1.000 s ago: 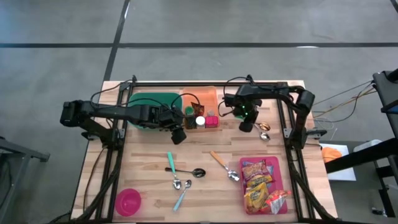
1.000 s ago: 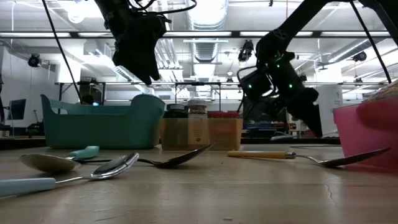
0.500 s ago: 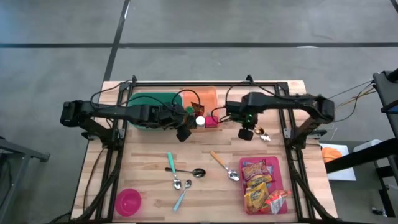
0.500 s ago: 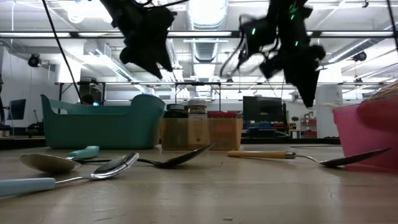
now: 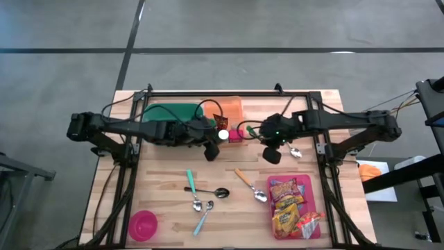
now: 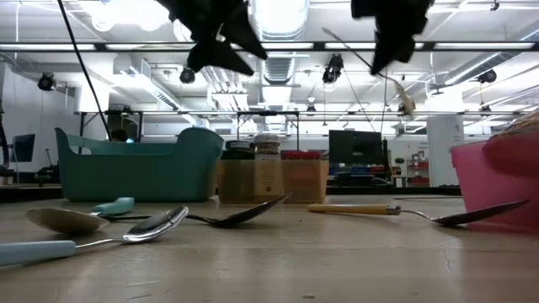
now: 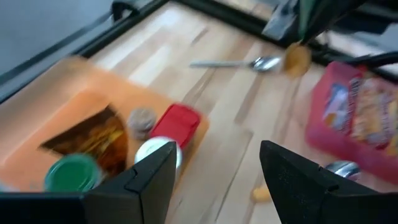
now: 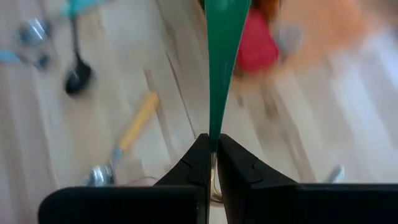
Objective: Pick & Place Food Item
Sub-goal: Put the green spoon into the green bin
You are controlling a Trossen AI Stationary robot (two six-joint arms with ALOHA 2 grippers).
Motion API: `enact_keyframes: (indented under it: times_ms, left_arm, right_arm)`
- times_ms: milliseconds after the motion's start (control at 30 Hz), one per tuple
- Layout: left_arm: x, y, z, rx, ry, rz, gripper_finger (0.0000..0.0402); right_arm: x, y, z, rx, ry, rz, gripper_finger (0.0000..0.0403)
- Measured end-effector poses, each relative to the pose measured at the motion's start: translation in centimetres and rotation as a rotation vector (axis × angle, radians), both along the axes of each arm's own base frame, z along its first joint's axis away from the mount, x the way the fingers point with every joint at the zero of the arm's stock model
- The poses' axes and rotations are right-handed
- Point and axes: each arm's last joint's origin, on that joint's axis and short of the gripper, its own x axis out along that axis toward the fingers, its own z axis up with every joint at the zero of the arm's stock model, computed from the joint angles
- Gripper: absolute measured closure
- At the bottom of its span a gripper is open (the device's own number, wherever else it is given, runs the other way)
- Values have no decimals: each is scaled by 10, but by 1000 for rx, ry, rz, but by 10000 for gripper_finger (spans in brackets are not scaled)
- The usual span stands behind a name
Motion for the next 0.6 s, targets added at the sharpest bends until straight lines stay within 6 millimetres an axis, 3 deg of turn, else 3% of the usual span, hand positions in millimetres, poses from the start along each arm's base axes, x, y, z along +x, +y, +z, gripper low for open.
enact_keyframes:
  times_ms: [200,367,600]
  left_arm:
    - [9,-6,12,-13,-146,-79,166]
    - [10,-8,22,10,-168,-196,166]
    - [11,-11,49,175,-126,-344,166]
  right_arm:
    - [7,6,16,-56,-195,65,391]
    - [10,6,13,-67,-180,82,391]
    - [18,10,8,-40,-184,149,391]
